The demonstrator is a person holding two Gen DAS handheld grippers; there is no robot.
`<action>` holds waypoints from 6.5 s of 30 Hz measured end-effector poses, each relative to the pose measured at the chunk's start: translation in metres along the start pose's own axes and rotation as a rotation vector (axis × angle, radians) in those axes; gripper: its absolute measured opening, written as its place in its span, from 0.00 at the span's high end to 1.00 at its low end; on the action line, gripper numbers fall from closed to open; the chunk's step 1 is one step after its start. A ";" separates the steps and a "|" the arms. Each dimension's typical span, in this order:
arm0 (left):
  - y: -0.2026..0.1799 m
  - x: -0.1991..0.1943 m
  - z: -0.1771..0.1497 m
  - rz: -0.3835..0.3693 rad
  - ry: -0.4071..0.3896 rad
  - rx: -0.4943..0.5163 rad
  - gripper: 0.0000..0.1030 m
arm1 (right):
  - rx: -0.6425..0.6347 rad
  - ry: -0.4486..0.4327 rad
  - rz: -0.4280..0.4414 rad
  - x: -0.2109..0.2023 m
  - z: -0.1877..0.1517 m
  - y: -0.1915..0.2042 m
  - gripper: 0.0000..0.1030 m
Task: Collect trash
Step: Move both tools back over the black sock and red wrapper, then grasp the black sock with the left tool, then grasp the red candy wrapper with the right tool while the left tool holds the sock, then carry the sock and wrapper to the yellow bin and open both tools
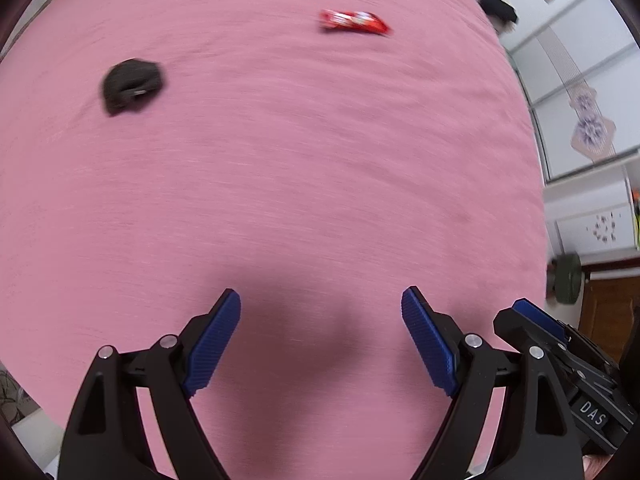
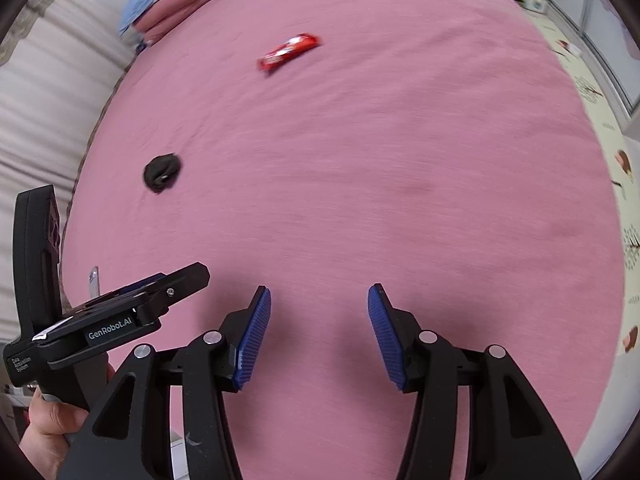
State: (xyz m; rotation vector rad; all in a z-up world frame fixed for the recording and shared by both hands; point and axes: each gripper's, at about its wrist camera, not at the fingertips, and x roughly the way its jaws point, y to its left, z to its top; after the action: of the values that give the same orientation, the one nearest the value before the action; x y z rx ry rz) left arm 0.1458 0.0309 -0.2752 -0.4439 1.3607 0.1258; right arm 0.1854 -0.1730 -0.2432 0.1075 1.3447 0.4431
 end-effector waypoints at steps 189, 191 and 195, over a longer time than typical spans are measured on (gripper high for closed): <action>-0.535 0.137 -0.139 -0.285 0.303 0.689 0.59 | 0.563 -0.172 -0.147 -0.207 -0.129 -0.438 0.74; -0.546 0.140 -0.132 -0.288 0.286 0.690 0.33 | 0.565 -0.173 -0.173 -0.209 -0.125 -0.449 0.71; -0.563 0.144 -0.115 -0.303 0.282 0.666 0.16 | 0.579 -0.184 -0.199 -0.212 -0.119 -0.466 0.53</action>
State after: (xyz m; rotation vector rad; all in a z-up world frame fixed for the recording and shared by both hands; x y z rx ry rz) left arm 0.2637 -0.5495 -0.2982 -0.0977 1.4969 -0.6454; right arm 0.1537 -0.6972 -0.2291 0.4766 1.2526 -0.1322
